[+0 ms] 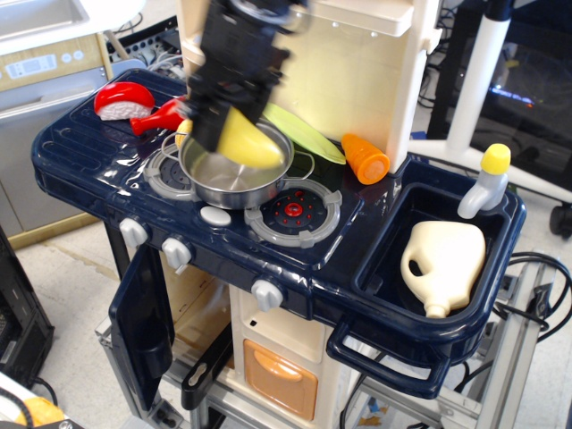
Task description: Put banana in pot or pan
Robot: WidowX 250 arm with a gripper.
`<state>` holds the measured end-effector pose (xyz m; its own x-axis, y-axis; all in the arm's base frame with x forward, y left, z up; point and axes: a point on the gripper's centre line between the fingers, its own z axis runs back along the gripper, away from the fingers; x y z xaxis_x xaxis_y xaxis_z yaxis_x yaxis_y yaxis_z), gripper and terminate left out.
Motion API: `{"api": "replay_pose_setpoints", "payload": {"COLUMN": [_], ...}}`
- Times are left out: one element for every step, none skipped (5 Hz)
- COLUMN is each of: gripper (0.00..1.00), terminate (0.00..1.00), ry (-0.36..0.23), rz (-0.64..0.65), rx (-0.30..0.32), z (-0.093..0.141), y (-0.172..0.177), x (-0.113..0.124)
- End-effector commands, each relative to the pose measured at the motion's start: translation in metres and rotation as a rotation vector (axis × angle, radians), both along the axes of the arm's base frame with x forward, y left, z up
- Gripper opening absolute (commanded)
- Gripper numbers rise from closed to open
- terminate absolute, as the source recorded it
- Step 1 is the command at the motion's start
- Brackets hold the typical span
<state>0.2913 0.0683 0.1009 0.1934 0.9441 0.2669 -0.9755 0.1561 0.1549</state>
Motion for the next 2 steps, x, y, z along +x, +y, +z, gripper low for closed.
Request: {"api": "replay_pose_setpoints", "payload": {"gripper": [0.0, 0.0], "terminate": [0.0, 1.0], "ry": [-0.118, -0.156], "rz": [-0.037, -0.001], "rx": [0.053, 0.05], "z": [0.021, 0.015], "y": [0.056, 0.044], "x": [0.039, 0.045]}}
